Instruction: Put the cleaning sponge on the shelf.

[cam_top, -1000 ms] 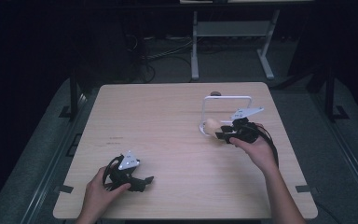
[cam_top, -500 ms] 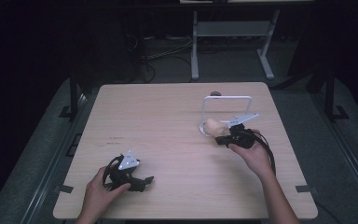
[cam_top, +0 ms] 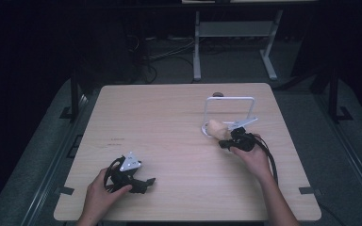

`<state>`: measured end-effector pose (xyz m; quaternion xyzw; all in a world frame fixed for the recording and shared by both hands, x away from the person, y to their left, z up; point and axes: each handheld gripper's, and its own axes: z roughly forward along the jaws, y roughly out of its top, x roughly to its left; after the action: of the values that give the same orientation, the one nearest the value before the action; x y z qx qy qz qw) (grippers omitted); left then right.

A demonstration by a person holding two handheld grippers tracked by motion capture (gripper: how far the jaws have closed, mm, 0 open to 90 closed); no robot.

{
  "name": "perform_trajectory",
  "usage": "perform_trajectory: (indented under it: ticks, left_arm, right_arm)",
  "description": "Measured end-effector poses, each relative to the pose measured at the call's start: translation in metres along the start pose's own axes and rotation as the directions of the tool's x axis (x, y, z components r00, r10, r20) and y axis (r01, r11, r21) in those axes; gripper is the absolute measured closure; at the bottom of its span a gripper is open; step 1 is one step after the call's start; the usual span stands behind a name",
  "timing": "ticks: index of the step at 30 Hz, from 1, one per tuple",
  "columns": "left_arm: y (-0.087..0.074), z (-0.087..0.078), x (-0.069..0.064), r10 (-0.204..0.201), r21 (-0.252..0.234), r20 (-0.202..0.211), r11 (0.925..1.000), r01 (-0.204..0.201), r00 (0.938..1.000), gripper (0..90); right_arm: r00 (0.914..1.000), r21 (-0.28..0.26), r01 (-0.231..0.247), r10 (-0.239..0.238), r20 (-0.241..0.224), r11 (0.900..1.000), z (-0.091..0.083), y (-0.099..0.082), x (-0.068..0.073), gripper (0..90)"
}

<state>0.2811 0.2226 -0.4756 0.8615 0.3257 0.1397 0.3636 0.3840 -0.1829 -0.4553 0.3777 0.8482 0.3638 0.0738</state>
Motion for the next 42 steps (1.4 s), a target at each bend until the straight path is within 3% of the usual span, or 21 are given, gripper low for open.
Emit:
perform_trajectory:
  ticks: [11, 19, 34, 42]
  left_arm:
    - [0.0, 0.0, 0.0, 0.001, 0.0, 0.0, 1.0, -0.001, 1.0, 12.8]
    - [0.0, 0.0, 0.0, 0.0, 0.0, 0.0, 1.0, 0.0, 1.0, 12.8]
    - [0.0, 0.0, 0.0, 0.001, 0.0, 0.0, 1.0, -0.001, 1.0, 12.8]
    - [0.0, 0.0, 0.0, 0.0, 0.0, 0.0, 1.0, 0.0, 1.0, 12.8]
  right_arm:
    - [0.9978, -0.041, -0.027, 0.03, 0.06, 0.9988, -0.008, -0.003, -0.009, 87.9]
    - [0.9915, -0.067, -0.059, 0.066, 0.112, 0.996, -0.011, -0.007, -0.018, 88.1]
    - [0.9786, -0.102, -0.104, 0.12, 0.167, 0.9893, -0.014, -0.01, -0.03, 88.0]
    - [0.9799, -0.107, -0.11, 0.126, 0.155, 0.9881, -0.014, -0.01, -0.029, 87.5]
